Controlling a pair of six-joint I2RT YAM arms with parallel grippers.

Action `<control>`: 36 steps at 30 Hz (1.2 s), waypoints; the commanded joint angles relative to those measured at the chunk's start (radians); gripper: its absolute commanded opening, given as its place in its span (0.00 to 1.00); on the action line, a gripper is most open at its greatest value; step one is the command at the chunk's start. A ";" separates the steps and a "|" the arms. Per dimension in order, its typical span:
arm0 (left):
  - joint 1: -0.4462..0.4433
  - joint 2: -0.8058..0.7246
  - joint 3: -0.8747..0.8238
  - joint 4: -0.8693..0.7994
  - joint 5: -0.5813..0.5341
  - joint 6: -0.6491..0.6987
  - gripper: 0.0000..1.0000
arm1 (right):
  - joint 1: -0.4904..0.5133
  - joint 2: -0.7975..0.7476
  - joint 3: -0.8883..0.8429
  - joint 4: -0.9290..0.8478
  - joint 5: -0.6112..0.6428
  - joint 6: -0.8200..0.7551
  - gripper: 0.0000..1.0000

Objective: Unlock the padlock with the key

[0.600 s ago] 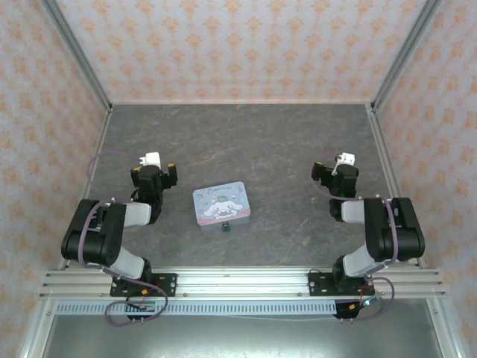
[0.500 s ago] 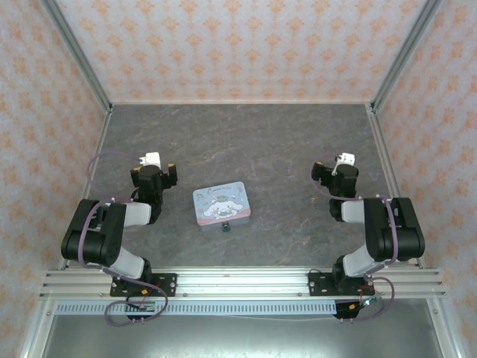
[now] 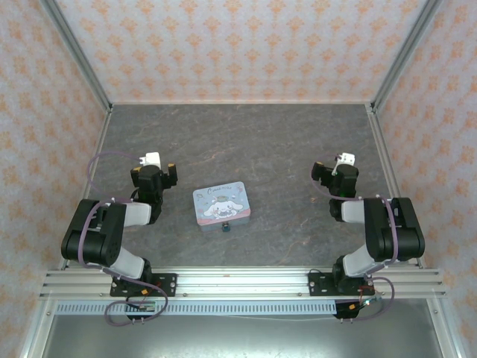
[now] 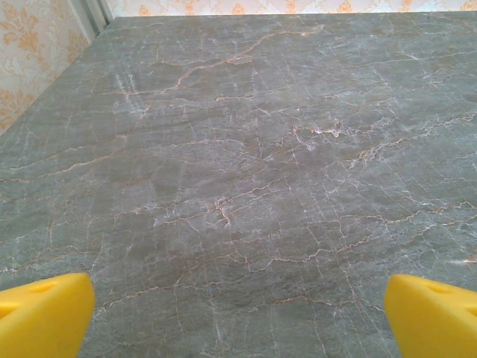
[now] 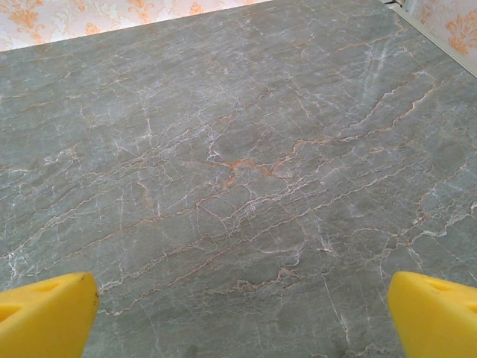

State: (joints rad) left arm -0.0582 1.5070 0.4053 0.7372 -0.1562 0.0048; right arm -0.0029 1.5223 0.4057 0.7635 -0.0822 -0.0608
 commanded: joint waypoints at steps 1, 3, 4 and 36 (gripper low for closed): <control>0.003 -0.010 0.018 0.011 0.003 -0.005 1.00 | -0.002 -0.001 0.022 -0.004 0.013 0.013 0.99; 0.002 -0.010 0.018 0.011 0.004 -0.005 1.00 | -0.001 -0.001 0.020 -0.002 0.014 0.013 0.99; 0.001 -0.010 0.018 0.011 0.003 -0.005 1.00 | -0.002 -0.002 0.019 -0.002 0.013 0.013 0.99; -0.188 -0.523 0.290 -0.870 0.260 -0.521 1.00 | 0.159 -0.314 0.421 -1.310 -0.032 0.346 0.80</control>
State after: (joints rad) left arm -0.1967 1.0126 0.6956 -0.0254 0.0502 -0.4229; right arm 0.1425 1.2034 0.8230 -0.3531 -0.1028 0.2276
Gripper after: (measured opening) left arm 0.999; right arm 0.812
